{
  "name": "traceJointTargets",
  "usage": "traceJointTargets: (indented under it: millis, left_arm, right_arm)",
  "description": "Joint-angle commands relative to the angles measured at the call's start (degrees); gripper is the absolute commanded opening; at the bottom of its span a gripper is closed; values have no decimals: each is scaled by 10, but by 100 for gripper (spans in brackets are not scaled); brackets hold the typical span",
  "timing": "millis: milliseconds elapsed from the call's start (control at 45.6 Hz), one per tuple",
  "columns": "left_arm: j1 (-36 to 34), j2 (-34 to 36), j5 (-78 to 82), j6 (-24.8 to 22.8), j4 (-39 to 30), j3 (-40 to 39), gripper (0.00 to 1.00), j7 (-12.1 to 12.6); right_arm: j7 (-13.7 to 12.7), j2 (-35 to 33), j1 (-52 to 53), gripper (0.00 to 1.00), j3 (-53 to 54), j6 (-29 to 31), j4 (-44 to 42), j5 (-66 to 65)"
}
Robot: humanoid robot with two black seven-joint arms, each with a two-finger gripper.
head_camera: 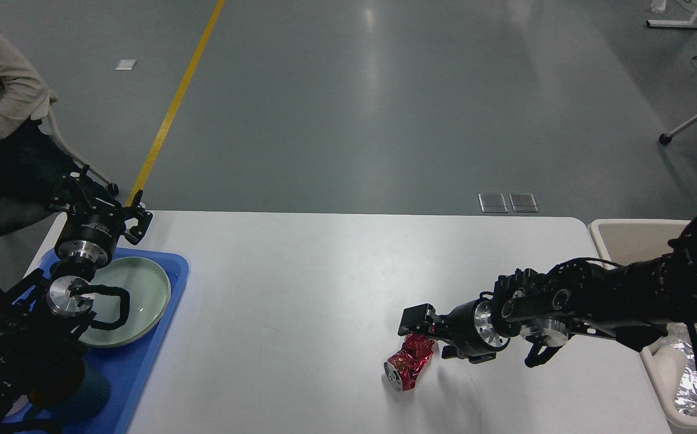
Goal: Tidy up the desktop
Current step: 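Reach the right gripper to the crushed red can and grasp it, then lift the red can with the right gripper and drop it into the bin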
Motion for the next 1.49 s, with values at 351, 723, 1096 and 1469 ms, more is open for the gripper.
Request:
traceJointTargets:
  millis: [351, 723, 1096, 1469]
  left_arm:
    - [0, 0, 0, 0, 0, 0, 96, 0]
    - [0, 0, 0, 0, 0, 0, 96, 0]
    - [0, 0, 0, 0, 0, 0, 96, 0]
    - [0, 0, 0, 0, 0, 0, 96, -1]
  right_arm:
    - [0, 38, -51, 77, 0, -25, -56, 1]
    - [-17, 40, -57, 6, 0, -25, -56, 1]
    - [-17, -36, 12, 0, 1, 15, 3, 2]
    - [-17, -268, 254, 0, -38, 209, 24, -10]
